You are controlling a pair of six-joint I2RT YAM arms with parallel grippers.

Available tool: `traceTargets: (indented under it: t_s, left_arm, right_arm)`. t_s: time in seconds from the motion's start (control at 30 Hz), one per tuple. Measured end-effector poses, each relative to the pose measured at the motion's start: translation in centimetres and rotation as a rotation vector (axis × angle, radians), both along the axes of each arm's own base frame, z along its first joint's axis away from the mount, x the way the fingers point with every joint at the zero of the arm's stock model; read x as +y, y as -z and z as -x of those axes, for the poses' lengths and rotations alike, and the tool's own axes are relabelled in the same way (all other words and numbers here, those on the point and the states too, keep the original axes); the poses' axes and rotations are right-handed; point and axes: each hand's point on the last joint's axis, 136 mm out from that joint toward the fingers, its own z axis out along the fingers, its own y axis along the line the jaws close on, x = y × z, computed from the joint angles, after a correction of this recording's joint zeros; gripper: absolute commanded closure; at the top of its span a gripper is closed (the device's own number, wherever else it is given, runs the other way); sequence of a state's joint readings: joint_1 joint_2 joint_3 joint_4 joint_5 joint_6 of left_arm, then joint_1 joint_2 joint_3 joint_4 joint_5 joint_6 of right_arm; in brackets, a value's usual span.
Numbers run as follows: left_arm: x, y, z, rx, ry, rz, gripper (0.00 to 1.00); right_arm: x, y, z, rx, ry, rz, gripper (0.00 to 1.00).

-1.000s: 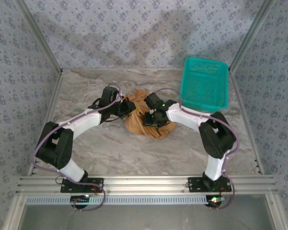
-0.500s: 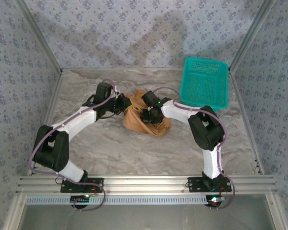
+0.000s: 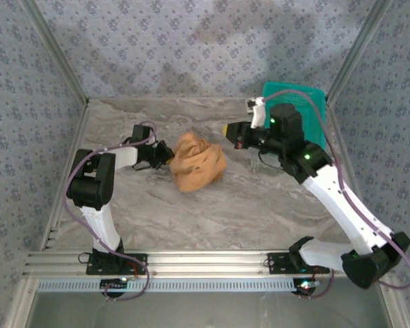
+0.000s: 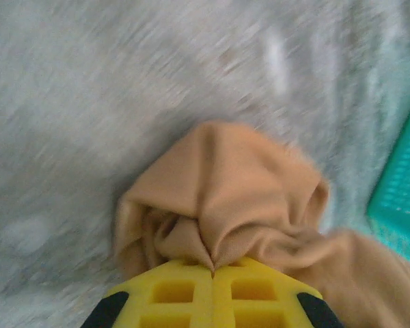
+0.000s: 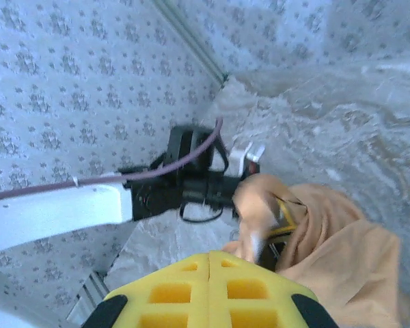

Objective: Fold the inside-out t-shirt

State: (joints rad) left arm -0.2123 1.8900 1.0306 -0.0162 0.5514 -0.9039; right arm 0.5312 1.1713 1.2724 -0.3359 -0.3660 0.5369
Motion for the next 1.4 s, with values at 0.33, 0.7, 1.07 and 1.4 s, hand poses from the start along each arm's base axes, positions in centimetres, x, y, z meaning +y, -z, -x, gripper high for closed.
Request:
traceTargets:
  t_s: [0.33,0.7,1.07,1.4]
  left_arm:
    - [0.8,-5.9,3.4,-0.168,-0.032,-0.029,1.0]
    - [-2.0,-8.3,4.0,-0.224,0.017,-0.011,1.0]
    - [-14.0,-25.5,4.1,-0.655,0.272,-0.205,1.0]
    - [-9.5,-6.9,5.9,-0.242,0.287,-0.37,1.0]
  right_arm:
    - [-1.7,21.2,-0.5,0.432,0.074,0.25,0.85]
    - [6.2,21.0,-1.9,0.466,0.035,0.174,0.31]
    - [-4.4,21.6,-5.7,0.555,0.35,0.061,0.28]
    - [-4.2,22.1,-2.8,0.567,0.337,0.102,0.35]
